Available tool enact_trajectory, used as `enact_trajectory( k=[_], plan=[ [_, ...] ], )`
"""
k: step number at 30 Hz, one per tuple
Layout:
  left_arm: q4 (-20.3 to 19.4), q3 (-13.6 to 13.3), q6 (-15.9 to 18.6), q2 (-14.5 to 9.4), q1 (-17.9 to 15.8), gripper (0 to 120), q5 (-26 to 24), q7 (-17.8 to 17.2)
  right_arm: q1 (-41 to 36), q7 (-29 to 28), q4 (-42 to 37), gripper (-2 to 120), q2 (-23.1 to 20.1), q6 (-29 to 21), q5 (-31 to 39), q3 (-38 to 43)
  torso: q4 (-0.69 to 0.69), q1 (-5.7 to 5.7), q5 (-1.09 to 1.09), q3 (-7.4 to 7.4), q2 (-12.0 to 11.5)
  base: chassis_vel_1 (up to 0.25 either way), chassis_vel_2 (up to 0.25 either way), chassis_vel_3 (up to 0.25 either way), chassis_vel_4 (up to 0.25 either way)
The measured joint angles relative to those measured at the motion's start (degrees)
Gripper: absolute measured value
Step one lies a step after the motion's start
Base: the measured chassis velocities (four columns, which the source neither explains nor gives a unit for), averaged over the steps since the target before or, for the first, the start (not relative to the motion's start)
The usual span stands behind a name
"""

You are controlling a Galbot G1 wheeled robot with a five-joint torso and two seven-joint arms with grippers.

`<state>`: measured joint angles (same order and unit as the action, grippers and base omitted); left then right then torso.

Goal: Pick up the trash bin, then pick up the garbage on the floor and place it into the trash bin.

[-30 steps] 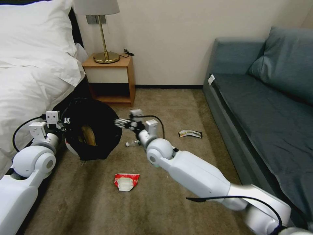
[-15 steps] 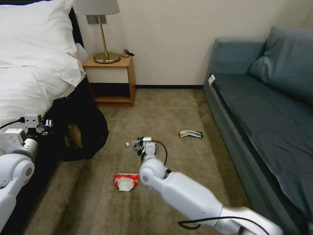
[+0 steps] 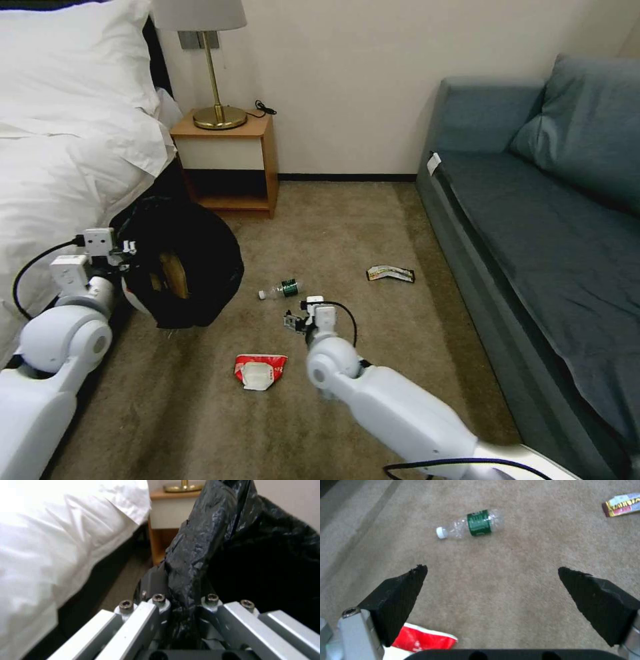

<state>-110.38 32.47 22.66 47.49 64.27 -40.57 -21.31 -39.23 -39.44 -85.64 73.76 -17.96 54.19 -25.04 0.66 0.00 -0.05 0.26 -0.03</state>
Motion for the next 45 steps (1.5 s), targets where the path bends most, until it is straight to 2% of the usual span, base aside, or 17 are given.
enact_trajectory(
  k=[2,3,6,10,17,27,31,37,43,45],
  plan=[
    [-0.04,0.19,0.13,0.16,0.31,4,-0.11,-0.14,-0.21,0.79,0.00,100,-0.36,0.10,0.23,0.09,0.01,0.00,0.00,0.00,0.00,0.000,0.000,0.000,0.000],
    [-0.03,0.72,0.29,0.27,0.59,4,-0.39,-0.44,-0.47,2.00,0.27,100,-0.64,0.25,0.47,0.10,-0.09,0.00,0.01,0.00,0.00,0.000,0.000,0.000,0.000],
    [0.10,1.08,0.50,0.02,0.56,4,-0.97,-0.88,-0.91,3.43,1.21,100,-0.85,0.78,0.50,-0.05,-0.11,0.00,-0.01,0.00,0.00,0.000,0.000,0.000,0.000],
    [0.41,2.32,0.43,-0.66,0.89,4,-1.39,-0.48,-1.38,4.40,3.18,100,0.41,1.22,-0.09,-0.66,-0.05,0.00,0.00,0.00,0.00,0.000,0.000,0.000,0.000],
    [0.49,2.81,0.23,-0.94,0.98,4,-1.72,-0.09,-1.40,6.20,6.54,100,2.61,2.10,-1.33,-2.47,-0.07,0.00,-0.01,0.00,0.00,0.000,0.000,0.000,0.000],
    [-0.23,3.03,-0.05,1.04,1.53,4,-1.25,0.04,-3.82,11.60,15.65,100,7.88,6.37,-5.77,-6.05,-0.06,0.00,-0.01,0.00,0.00,0.000,0.000,0.000,0.000],
    [-0.54,3.03,-0.19,1.70,1.86,4,-0.87,0.05,-4.49,13.17,16.75,100,8.83,6.75,-6.34,-6.87,-0.06,0.00,-0.01,0.00,0.00,0.000,0.000,0.000,0.000],
    [-0.37,2.62,-1.14,4.03,2.38,4,1.11,0.92,-4.60,17.49,20.32,100,12.51,8.72,-7.94,-8.79,-0.06,0.00,-0.01,0.00,0.00,0.000,0.000,0.000,0.000],
    [-0.03,2.25,-1.38,4.59,2.48,4,1.68,1.29,-3.66,19.04,22.06,100,14.37,9.86,-8.10,-9.69,-0.06,0.00,0.00,0.00,0.00,0.000,0.000,0.000,0.000],
    [0.47,1.99,-1.53,4.68,2.18,4,1.77,1.57,-2.68,20.76,24.77,100,15.86,11.02,-8.30,-10.15,-0.07,0.00,-0.01,0.00,0.00,0.000,0.000,0.000,0.000]
  ],
)
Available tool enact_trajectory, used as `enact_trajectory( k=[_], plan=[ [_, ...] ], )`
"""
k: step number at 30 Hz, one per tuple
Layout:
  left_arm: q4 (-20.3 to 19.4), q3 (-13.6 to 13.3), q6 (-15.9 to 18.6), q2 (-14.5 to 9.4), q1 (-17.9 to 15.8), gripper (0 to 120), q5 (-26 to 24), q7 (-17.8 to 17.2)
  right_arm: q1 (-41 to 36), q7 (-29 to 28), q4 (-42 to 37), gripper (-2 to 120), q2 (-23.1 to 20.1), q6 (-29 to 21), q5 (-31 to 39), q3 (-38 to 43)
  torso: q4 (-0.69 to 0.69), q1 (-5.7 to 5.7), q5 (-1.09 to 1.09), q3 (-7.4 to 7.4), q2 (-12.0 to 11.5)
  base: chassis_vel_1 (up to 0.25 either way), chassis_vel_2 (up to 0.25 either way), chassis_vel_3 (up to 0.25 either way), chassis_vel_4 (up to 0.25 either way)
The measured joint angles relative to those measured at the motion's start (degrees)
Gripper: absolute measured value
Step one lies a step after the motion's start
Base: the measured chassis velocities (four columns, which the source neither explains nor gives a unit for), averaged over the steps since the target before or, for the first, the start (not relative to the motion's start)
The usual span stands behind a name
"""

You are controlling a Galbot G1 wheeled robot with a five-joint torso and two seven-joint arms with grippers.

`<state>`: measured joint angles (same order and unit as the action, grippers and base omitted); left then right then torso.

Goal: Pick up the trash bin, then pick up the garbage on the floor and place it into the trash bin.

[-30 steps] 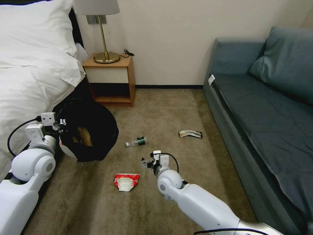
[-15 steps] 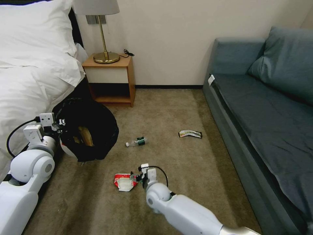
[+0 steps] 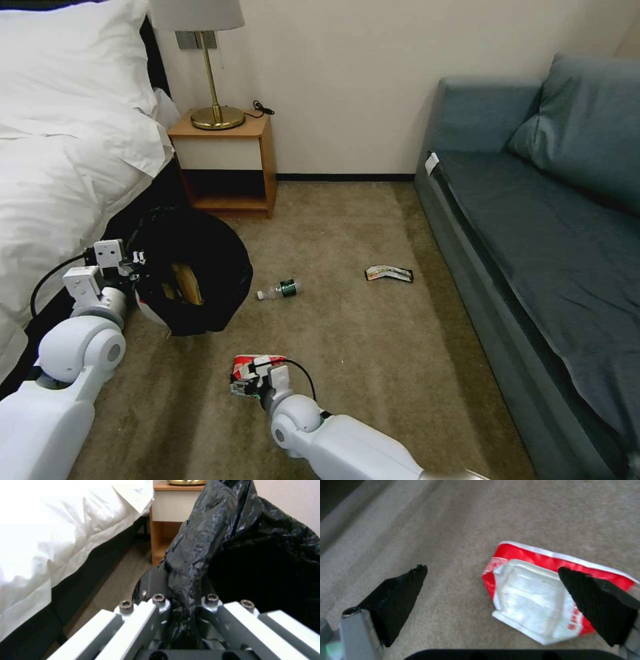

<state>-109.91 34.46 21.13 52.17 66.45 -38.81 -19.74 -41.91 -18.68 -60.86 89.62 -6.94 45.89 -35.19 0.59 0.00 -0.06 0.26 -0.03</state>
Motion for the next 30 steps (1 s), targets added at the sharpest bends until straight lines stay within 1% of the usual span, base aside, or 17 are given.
enact_trajectory(
  k=[6,7,8,9,10,12,13,14,17,18,20,23,30],
  plan=[
    [0.66,-0.32,-0.24,0.29,-0.51,4,0.11,0.41,1.01,2.26,3.12,100,1.83,1.04,-0.14,-0.42,0.02,0.00,0.00,0.00,0.00,0.000,0.000,0.000,0.000],
    [0.81,-0.41,-0.30,0.43,-0.61,4,0.19,0.59,1.28,2.99,4.53,100,2.47,1.52,-0.68,-0.58,0.00,0.00,0.01,0.00,0.00,0.000,0.000,0.000,0.000],
    [0.90,-0.42,-0.40,0.52,-0.65,4,0.31,0.66,1.53,3.77,6.21,100,2.64,2.17,-1.46,-0.60,-0.01,0.00,0.01,0.00,0.00,0.000,0.000,0.000,0.000],
    [0.90,-0.42,-0.40,0.52,-0.65,4,0.31,0.66,1.53,3.77,6.21,100,2.64,2.17,-1.46,-0.60,-0.01,0.00,0.01,0.00,0.00,0.000,0.000,0.000,0.000],
    [0.93,-0.43,-0.51,0.60,-0.67,4,0.40,0.76,1.79,4.80,8.51,100,2.69,2.87,-2.42,-0.60,0.00,0.00,-0.02,0.00,0.00,0.000,0.000,0.000,0.000],
    [0.93,-0.43,-0.54,0.62,-0.67,4,0.40,0.84,1.89,5.29,9.39,100,2.70,3.10,-2.70,-0.58,0.01,0.00,-0.01,0.00,0.00,0.000,0.000,0.000,0.000],
    [0.91,-0.43,-0.72,0.70,-0.65,4,0.52,1.05,2.20,7.43,12.45,100,2.70,4.03,-3.66,-0.14,0.02,0.00,0.00,0.00,0.00,0.000,0.000,0.000,0.000],
    [0.91,-0.43,-0.72,0.70,-0.65,4,0.52,1.05,2.20,7.43,12.45,100,2.70,4.03,-3.66,-0.14,0.02,0.00,0.00,0.00,0.00,0.000,0.000,0.000,0.000],
    [0.69,-0.47,-1.00,1.19,-0.27,4,1.02,1.21,2.57,11.36,16.56,100,2.64,5.50,-4.97,1.19,0.02,0.00,0.00,0.00,0.00,0.000,0.000,0.000,0.000],
    [0.69,-0.47,-1.00,1.19,-0.27,4,1.02,1.21,2.57,11.36,16.56,100,2.64,5.50,-4.97,1.19,0.02,0.00,0.00,0.00,0.00,0.000,0.000,0.000,0.000],
    [0.51,-0.70,-1.14,1.72,0.12,4,1.51,1.39,2.77,13.13,17.06,100,2.63,5.93,-5.21,1.38,0.00,0.00,0.01,0.00,0.00,0.000,0.000,0.000,0.000],
    [0.48,-0.83,-1.25,2.08,0.48,4,1.87,1.49,2.79,13.45,16.90,100,2.61,6.09,-5.25,1.01,0.00,0.00,0.00,0.00,0.00,0.000,0.000,0.000,0.000],
    [0.44,-0.65,-1.34,2.08,0.58,4,1.96,1.60,2.42,14.03,17.28,100,2.58,6.73,-6.24,-0.40,0.00,0.00,0.01,0.00,0.00,0.000,0.000,0.000,0.000]
  ],
)
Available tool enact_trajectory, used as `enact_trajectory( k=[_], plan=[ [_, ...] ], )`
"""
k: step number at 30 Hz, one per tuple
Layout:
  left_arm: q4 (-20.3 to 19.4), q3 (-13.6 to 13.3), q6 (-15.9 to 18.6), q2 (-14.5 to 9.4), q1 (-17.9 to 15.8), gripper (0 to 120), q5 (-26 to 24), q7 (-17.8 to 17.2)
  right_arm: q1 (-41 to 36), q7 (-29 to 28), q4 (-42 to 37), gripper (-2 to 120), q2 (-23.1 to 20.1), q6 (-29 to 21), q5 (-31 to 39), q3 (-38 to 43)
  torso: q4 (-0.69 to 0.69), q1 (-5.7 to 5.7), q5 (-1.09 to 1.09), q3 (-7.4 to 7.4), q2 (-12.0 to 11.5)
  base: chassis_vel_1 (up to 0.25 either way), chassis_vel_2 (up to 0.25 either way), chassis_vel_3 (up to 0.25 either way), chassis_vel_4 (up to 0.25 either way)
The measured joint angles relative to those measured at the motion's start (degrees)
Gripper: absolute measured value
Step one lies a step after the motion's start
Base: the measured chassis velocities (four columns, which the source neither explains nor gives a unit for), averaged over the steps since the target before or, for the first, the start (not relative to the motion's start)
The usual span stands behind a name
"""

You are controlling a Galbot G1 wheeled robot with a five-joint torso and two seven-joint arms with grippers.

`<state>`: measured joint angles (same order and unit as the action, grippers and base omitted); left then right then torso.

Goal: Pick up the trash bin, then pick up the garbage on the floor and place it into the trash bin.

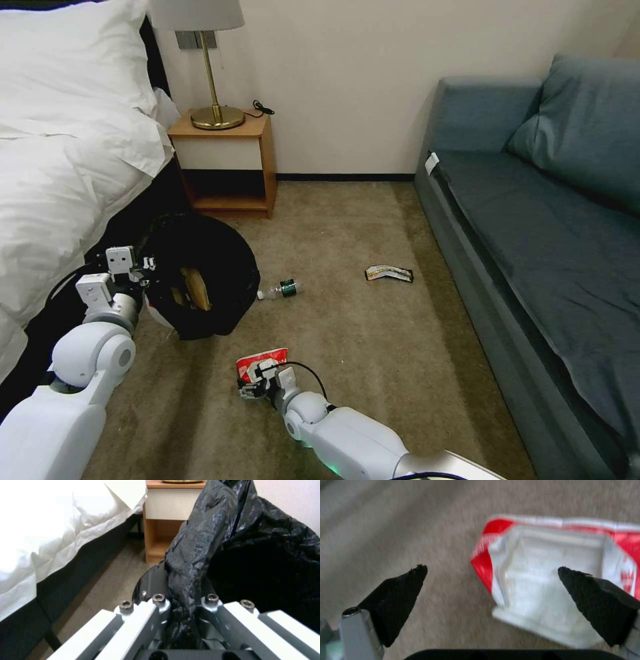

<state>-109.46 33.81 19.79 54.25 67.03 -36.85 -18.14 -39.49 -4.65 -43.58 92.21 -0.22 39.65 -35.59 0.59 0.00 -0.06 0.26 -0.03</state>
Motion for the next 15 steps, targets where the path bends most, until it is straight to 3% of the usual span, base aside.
enact_trajectory(
  k=[14,15],
  plan=[
    [0.02,0.66,-0.73,-0.12,0.82,4,-0.04,0.01,0.57,3.35,4.27,100,-0.04,1.37,-2.51,1.03,0.01,0.00,0.00,0.00,0.00,0.000,0.000,0.000,0.000],
    [0.02,0.52,-0.74,-0.12,0.68,4,-0.04,-0.01,0.63,4.01,4.60,95,-0.04,1.43,-2.51,1.20,0.01,0.00,0.00,0.00,0.00,0.000,0.000,0.000,0.000]
  ],
)
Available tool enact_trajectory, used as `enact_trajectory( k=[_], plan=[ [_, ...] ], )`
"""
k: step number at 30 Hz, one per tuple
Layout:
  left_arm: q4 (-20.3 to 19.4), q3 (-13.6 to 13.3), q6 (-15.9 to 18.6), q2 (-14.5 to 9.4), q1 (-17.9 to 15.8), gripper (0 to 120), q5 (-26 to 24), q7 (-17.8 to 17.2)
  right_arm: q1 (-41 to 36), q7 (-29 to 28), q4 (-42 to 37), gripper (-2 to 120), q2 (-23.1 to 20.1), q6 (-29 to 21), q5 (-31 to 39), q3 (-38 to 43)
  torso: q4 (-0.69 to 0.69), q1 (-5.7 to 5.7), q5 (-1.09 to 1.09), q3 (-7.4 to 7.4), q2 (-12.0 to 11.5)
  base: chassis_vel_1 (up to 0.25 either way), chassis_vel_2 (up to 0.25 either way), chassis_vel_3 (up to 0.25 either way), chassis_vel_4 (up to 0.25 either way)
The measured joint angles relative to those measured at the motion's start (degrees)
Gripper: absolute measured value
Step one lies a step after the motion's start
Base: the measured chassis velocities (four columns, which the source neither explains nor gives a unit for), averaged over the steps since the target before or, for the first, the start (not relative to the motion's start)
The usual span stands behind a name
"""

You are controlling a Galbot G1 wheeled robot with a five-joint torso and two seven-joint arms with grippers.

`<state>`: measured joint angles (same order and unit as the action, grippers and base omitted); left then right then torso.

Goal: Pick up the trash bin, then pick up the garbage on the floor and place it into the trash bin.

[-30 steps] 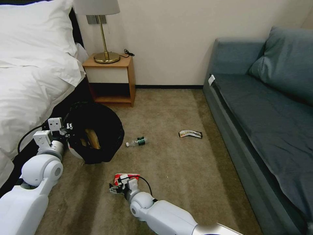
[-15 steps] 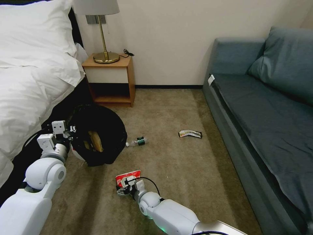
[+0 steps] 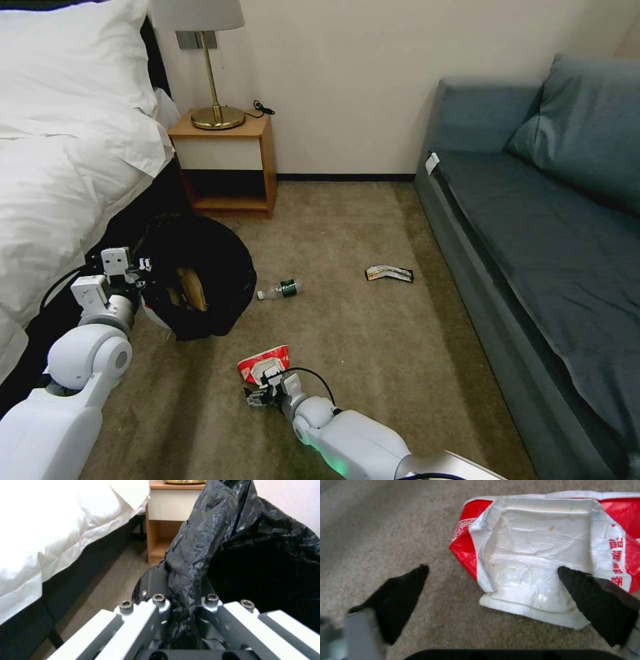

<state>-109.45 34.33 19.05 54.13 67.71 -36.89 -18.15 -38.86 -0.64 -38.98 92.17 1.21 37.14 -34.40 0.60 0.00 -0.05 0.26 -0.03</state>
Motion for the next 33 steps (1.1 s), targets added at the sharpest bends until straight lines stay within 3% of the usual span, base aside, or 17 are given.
enact_trajectory(
  k=[5,14,18,20,24,26,33],
  plan=[
    [0.25,-0.33,-0.04,0.11,-0.30,4,0.00,0.00,-0.07,2.08,0.67,82,-0.03,0.78,0.00,0.62,0.02,0.00,0.00,0.00,0.00,0.000,0.000,0.000,0.000],
    [0.81,-0.80,-0.17,0.69,-0.35,4,0.33,0.12,-0.54,5.17,2.69,44,-0.03,1.94,-0.94,2.10,0.01,0.00,0.00,0.00,0.00,0.000,0.000,0.000,0.000],
    [0.84,-0.79,-0.19,0.81,-0.35,4,0.41,0.21,-0.59,5.34,2.77,34,-0.02,1.99,-0.98,2.20,0.00,0.00,0.00,0.00,0.00,0.000,0.000,0.000,0.000],
    [0.85,-0.79,-0.26,0.98,-0.31,4,0.43,0.28,-0.61,5.52,2.79,21,-0.02,1.98,-0.98,2.20,-0.01,0.00,0.00,0.00,0.00,0.000,0.000,0.000,0.000],
    [0.85,-0.78,-0.29,1.02,-0.18,4,0.43,0.35,-0.66,5.63,2.80,14,-0.02,1.92,-0.97,2.19,-0.01,0.00,0.00,0.00,0.00,0.000,0.000,0.000,0.000],
    [0.84,-0.62,-0.39,1.03,0.16,4,0.43,0.48,-0.81,5.70,2.84,1,-0.04,1.86,-1.00,2.19,0.00,0.00,-0.01,0.00,0.00,0.000,0.000,0.000,0.000],
    [0.81,-0.22,-0.80,0.91,0.70,4,0.52,0.80,-1.01,5.87,2.57,0,-0.03,1.85,-1.51,2.07,0.00,0.00,-0.01,0.00,0.00,0.000,0.000,0.000,0.000]
  ],
)
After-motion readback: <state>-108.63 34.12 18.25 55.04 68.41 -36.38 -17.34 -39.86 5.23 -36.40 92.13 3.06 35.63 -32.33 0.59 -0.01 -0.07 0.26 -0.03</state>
